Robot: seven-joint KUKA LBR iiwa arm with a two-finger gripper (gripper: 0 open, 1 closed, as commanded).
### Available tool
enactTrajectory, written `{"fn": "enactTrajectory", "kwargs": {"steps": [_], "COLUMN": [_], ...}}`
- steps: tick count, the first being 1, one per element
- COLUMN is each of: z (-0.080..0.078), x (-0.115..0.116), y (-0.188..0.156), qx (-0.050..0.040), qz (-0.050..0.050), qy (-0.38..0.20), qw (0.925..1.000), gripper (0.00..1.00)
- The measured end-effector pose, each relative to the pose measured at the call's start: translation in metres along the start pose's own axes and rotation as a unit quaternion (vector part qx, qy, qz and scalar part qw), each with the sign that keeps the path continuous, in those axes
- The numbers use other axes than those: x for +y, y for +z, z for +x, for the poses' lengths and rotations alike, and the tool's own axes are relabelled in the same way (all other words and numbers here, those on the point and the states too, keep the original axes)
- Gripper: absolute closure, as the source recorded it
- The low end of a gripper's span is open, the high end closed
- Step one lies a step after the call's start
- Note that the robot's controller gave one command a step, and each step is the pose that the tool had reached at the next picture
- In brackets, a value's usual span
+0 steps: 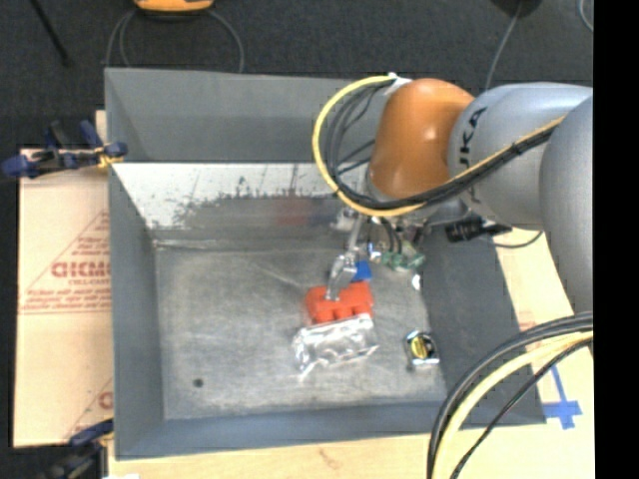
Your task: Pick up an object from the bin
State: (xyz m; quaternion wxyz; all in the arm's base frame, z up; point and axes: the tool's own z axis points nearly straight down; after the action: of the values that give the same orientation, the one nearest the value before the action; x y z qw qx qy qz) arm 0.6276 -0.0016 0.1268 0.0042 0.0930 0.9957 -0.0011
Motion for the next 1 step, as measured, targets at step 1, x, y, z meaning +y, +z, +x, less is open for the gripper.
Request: {"fn": "enactTrajectory", "kwargs": {"steps": [1], "z": [0.0082], "x": [-0.0186], "y": [0.0385], "qx": [-0.0024], "qz": [-0.004], "qy": [-0.091], "qw": [0.9959], "gripper": [0.00]}}
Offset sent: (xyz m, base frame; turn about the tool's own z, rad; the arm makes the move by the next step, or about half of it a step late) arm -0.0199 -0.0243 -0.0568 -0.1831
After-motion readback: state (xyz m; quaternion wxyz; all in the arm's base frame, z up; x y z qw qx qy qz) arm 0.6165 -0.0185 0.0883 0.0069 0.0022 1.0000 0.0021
